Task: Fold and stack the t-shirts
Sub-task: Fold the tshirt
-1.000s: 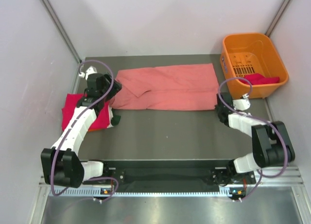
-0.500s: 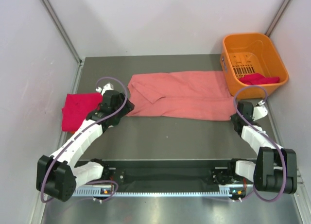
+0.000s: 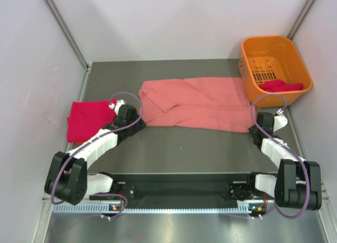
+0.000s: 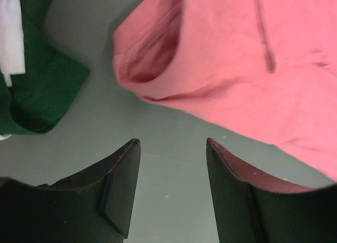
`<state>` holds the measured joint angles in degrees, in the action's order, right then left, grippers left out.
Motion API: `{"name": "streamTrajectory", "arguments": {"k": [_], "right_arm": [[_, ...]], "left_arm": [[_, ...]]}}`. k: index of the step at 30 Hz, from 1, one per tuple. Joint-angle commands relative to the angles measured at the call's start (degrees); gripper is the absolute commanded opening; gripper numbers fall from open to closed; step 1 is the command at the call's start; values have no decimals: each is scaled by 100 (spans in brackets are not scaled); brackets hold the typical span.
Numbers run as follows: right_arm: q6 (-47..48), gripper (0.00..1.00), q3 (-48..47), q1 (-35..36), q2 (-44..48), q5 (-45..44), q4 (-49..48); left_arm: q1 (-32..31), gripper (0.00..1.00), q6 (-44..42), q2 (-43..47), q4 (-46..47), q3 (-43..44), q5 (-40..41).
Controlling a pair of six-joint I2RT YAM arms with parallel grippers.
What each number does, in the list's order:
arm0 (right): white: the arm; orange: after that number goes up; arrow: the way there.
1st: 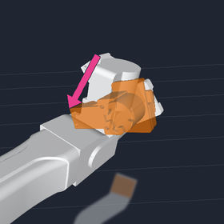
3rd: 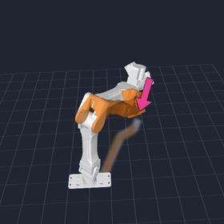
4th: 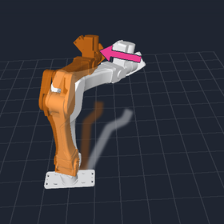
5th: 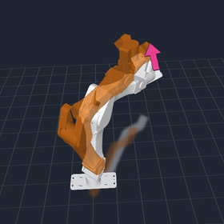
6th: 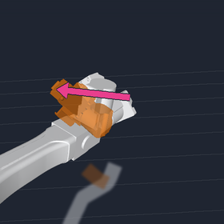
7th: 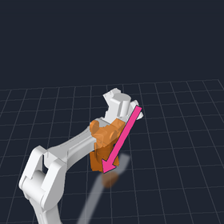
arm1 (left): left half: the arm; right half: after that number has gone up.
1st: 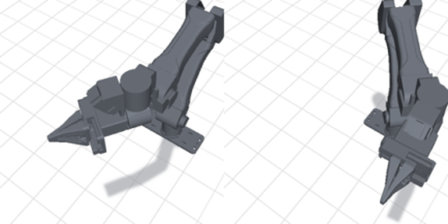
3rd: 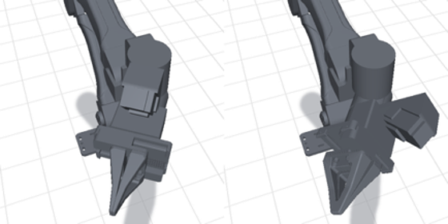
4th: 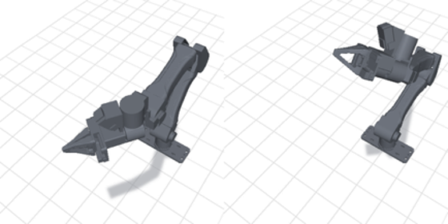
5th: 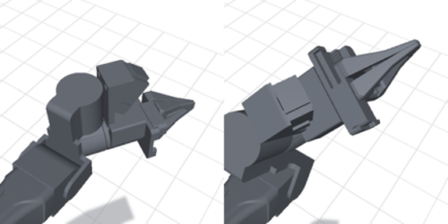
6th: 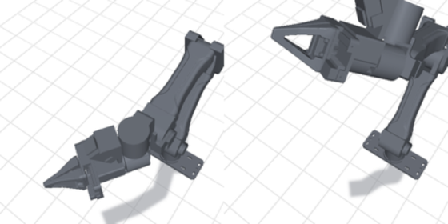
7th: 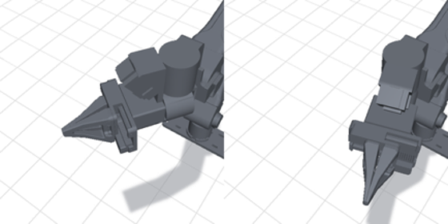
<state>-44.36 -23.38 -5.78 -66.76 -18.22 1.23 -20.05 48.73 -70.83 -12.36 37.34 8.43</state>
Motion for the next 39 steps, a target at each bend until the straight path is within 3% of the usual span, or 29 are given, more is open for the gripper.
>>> {"name": "streamTrajectory", "arguments": {"k": [1, 14, 23, 26, 31, 32, 33, 39], "right_arm": [[129, 0, 52, -46, 155, 55, -264], [199, 0, 70, -37, 155, 99, -317], [217, 0, 88, -37, 190, 134, -352], [217, 0, 88, -37, 198, 152, -352], [208, 0, 123, -37, 207, 161, -378], [217, 0, 123, -37, 216, 161, -378], [217, 0, 131, -37, 234, 161, -370], [384, 0, 88, 76, 515, -23, -142]], "left_arm": [[-34, 58, 198, -212, 812, -157, 106], [-34, 52, 462, -1529, 1403, 1, 264], [-25, 50, 1006, -1715, 1544, -96, 589], [-16, 34, 1419, -1838, 1290, -34, 818], [-7, 25, 2079, -1979, 1288, -61, 1047], [-7, 5, 2123, -2014, 1289, -43, 1064], [19, 0, 2167, -2031, 1263, -17, 1073], [19, 0, 1948, -1505, 491, 168, 1635]]}}
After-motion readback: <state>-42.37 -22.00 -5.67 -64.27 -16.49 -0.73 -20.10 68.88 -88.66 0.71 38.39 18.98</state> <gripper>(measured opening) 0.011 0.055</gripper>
